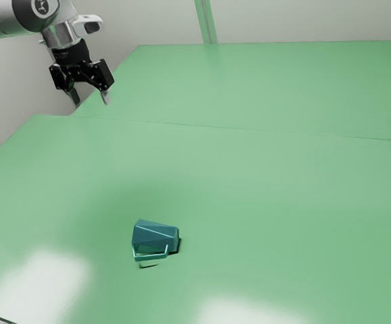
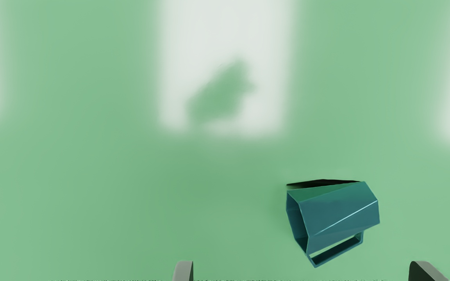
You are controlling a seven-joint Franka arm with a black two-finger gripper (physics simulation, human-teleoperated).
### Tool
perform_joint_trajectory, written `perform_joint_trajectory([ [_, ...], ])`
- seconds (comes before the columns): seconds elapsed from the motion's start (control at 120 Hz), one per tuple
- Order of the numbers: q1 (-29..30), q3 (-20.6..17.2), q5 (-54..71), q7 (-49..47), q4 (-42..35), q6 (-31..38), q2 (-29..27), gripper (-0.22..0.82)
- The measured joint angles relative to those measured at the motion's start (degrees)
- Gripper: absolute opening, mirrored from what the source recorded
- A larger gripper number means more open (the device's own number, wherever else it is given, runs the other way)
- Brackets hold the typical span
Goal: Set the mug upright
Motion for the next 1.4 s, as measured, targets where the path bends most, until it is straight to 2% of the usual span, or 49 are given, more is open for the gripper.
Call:
perform_joint_trajectory([
  [0.2, -2.75, 2.09, -0.09, 1.05, -2.88, 0.15, -0.95, 0.60],
  [0.325, -2.67, 6.55, -8.98, 3.49, -19.93, 4.70, -7.66, 0.60],
  [0.433, -1.37, 11.75, -20.06, 7.78, -32.76, 9.58, -8.76, 0.60],
  [0.517, 1.75, 15.23, -28.86, 12.84, -42.39, 13.45, -8.76, 0.60],
  [0.692, 10.92, 17.00, -42.25, 24.22, -54.20, 18.08, -8.49, 0.60],
  [0.808, 10.78, 17.06, -47.41, 31.55, -58.47, 19.98, -8.44, 0.60],
  [1.125, -0.15, 17.55, -56.14, 48.18, -63.34, 22.27, -8.01, 0.60],
  [1.242, 0.03, 17.53, -58.67, 52.51, -65.12, 22.48, -7.99, 0.60],
  [1.4, 3.29, 17.10, -62.99, 55.77, -65.41, 23.38, -7.39, 0.60],
])
